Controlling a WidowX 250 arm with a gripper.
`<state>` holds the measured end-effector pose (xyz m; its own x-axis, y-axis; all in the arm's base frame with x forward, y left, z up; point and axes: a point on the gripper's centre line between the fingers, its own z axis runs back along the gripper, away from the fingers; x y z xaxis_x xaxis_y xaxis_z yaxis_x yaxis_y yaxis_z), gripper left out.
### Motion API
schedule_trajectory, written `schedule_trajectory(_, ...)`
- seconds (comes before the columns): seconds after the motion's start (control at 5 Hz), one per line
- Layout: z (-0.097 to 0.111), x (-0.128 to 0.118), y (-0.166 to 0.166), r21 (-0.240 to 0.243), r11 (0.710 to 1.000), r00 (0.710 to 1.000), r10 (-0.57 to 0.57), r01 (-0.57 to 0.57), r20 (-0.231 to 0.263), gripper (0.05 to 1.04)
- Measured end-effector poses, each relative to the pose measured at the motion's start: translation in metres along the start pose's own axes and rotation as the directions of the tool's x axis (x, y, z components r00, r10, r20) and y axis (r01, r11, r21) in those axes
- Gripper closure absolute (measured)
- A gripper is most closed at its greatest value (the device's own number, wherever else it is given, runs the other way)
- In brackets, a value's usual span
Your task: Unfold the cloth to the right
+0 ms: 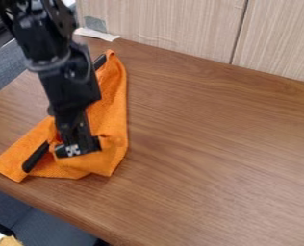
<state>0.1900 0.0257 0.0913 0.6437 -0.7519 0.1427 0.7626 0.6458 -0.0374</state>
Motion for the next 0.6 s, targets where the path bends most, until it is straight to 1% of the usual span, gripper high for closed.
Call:
schedule_trajectory(0.2, -0.023, -0.006, -0.005, -0.009, 1.000, 0.999, -0.004, 0.004, -0.041, 1.025)
schedule_trajectory(0.4, -0.039, -0.007, -0.009, -0.004, 1.000, 0.997, -0.015, 0.015, -0.071, 1.026)
schedule_trajectory(0.6, -0.041, -0.006, -0.010, 0.002, 1.000, 0.997, -0.014, 0.014, -0.071, 1.012)
